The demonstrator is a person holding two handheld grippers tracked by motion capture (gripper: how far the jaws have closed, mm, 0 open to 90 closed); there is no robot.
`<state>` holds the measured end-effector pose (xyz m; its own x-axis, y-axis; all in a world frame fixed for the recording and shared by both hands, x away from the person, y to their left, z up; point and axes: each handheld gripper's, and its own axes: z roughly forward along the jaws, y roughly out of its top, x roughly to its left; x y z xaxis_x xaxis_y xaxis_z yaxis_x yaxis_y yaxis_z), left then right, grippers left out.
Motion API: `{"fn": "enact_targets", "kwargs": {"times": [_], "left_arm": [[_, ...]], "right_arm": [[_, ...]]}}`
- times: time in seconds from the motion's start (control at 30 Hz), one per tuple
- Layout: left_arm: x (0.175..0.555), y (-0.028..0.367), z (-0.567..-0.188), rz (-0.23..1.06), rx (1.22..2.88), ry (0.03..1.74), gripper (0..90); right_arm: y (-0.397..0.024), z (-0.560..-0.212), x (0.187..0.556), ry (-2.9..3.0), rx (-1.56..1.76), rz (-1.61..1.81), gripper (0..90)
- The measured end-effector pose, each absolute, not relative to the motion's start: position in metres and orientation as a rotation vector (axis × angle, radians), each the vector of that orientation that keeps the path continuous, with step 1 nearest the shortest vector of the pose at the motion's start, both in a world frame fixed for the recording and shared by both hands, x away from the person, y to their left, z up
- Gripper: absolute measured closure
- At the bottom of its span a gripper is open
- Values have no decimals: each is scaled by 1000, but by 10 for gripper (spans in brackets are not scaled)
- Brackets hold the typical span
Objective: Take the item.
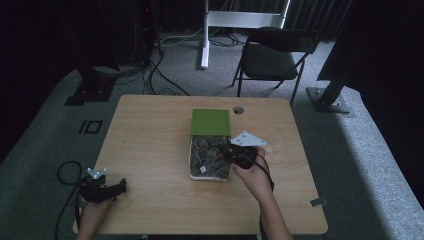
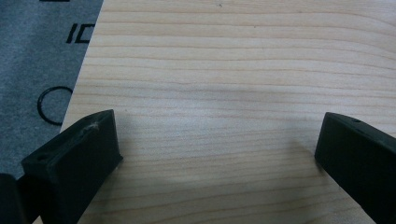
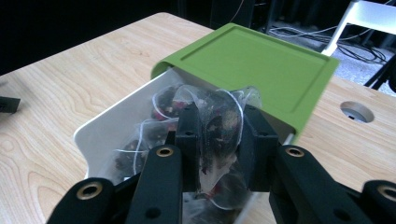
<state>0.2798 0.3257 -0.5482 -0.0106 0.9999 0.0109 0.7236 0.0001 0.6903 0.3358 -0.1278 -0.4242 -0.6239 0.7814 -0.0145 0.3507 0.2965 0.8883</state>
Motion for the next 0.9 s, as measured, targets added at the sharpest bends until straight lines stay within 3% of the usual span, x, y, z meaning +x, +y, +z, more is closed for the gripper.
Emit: {"fn": "enact_targets", "kwargs": {"times": [0.9], "left_arm": [[280,326,-548,727,1775,1784,3]], "right_arm": [[-207,-407,344,1940,1142,1206,727]]}}
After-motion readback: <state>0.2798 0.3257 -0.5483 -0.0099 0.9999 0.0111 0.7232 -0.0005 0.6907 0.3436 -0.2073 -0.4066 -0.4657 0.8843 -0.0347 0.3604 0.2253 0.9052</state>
